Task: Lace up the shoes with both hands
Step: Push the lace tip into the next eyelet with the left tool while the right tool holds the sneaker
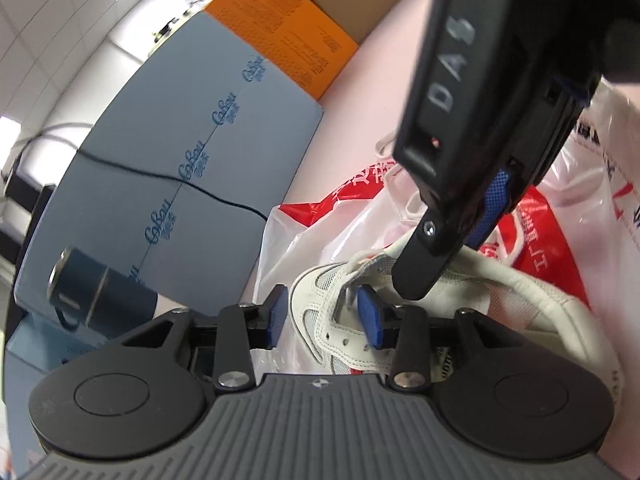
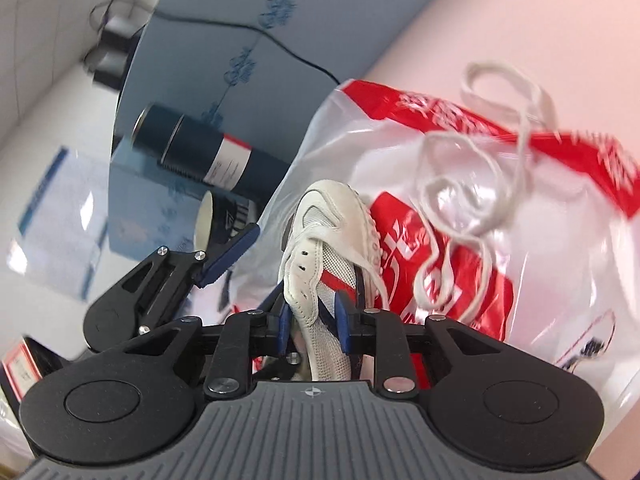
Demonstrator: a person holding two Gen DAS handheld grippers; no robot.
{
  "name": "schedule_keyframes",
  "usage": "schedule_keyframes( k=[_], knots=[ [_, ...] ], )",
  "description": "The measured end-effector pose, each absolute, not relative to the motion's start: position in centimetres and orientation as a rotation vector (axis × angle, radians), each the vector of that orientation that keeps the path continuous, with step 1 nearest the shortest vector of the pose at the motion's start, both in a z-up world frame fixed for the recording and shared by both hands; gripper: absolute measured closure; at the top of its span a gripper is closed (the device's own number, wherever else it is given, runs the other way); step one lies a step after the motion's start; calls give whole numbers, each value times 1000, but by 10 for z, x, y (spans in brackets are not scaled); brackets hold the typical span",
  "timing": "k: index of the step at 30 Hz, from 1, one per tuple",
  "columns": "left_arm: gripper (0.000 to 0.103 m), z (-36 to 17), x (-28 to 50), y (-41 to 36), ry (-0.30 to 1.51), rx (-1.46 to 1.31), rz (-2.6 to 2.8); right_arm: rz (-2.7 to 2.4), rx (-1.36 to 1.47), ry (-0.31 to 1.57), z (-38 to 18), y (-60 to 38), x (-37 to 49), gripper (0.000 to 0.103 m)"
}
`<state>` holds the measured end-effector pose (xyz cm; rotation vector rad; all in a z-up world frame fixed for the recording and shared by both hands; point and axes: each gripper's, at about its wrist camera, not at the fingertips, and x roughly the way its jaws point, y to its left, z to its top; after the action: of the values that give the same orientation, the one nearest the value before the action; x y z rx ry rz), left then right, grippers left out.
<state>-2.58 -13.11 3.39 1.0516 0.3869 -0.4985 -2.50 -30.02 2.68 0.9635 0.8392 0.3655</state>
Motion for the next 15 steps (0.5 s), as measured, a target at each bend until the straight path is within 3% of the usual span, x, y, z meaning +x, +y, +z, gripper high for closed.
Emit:
schedule_keyframes(
  k=[8, 15],
  knots=[
    [48, 7, -33, -150, 263, 1319, -446, 361, 994, 840, 26, -300, -27, 81],
    [48, -2, -35, -155, 238, 1364, -414, 354, 1006, 838, 24, -300, -27, 81]
  ],
)
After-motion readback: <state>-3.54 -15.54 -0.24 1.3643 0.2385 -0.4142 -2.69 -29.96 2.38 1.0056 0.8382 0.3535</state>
